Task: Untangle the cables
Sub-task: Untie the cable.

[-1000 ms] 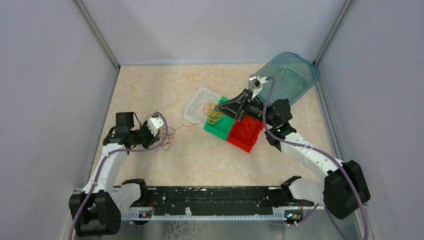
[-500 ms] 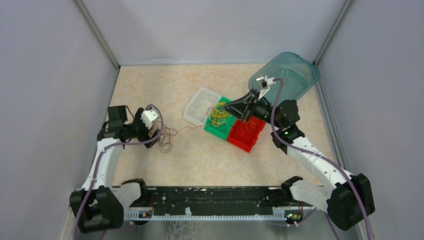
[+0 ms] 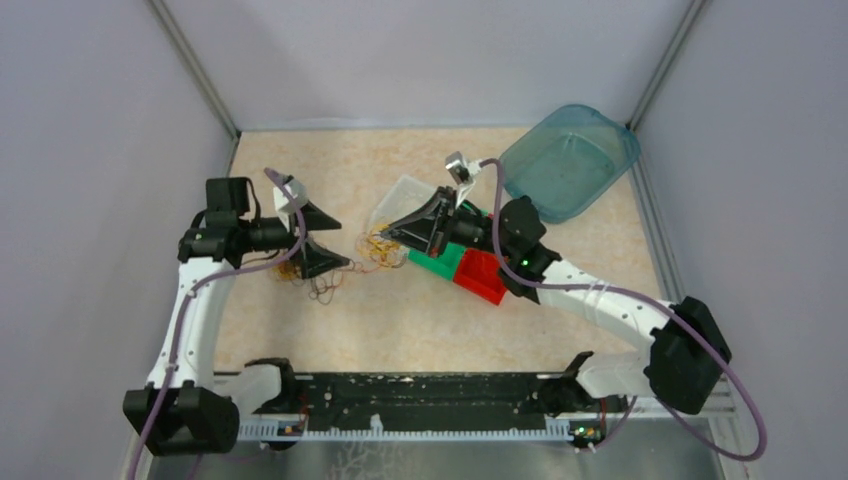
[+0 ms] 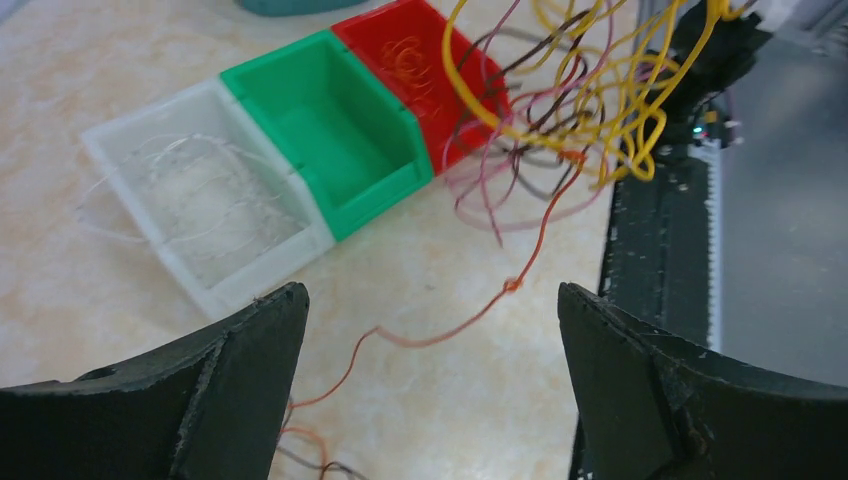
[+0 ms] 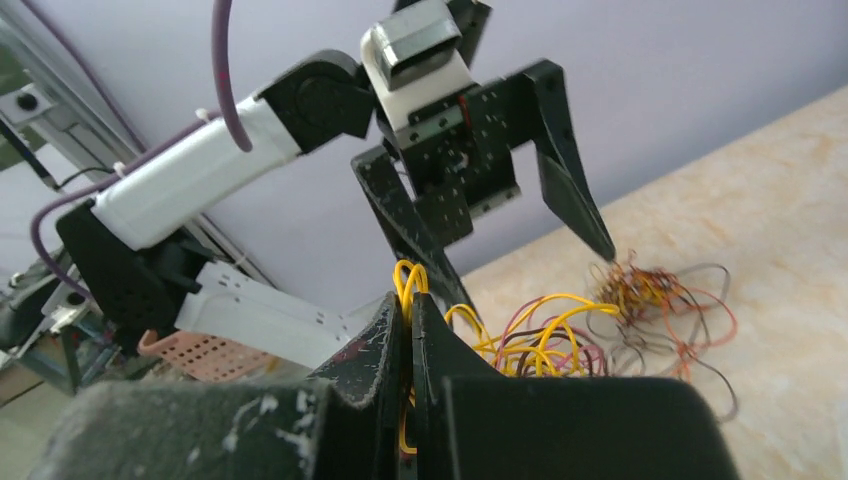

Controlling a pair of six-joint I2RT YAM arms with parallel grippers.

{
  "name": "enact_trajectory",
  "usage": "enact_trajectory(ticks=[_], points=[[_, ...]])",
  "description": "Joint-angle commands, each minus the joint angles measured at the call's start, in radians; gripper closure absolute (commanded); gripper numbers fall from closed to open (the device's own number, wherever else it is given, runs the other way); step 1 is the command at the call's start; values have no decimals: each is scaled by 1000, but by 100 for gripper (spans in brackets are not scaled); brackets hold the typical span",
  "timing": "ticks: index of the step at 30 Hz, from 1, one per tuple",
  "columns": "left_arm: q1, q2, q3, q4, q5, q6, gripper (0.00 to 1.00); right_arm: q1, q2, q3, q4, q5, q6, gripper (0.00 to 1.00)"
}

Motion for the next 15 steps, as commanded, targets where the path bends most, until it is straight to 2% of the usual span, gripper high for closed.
enact_trajectory(ticks=[1,8,12,15], points=[[-51,-41,-29,95,156,-184,0,86,68,95,118,85,-27,100],[-74,-116,-135,207,169,-286,1,148,179,186,169,112,-38,100],[-75,-127,-152,237,186,-322,16,158,183,195,163,119,-46,100],[-75,-132,-159,219,187,-290,40,156,160,184,147,140,-67,100]])
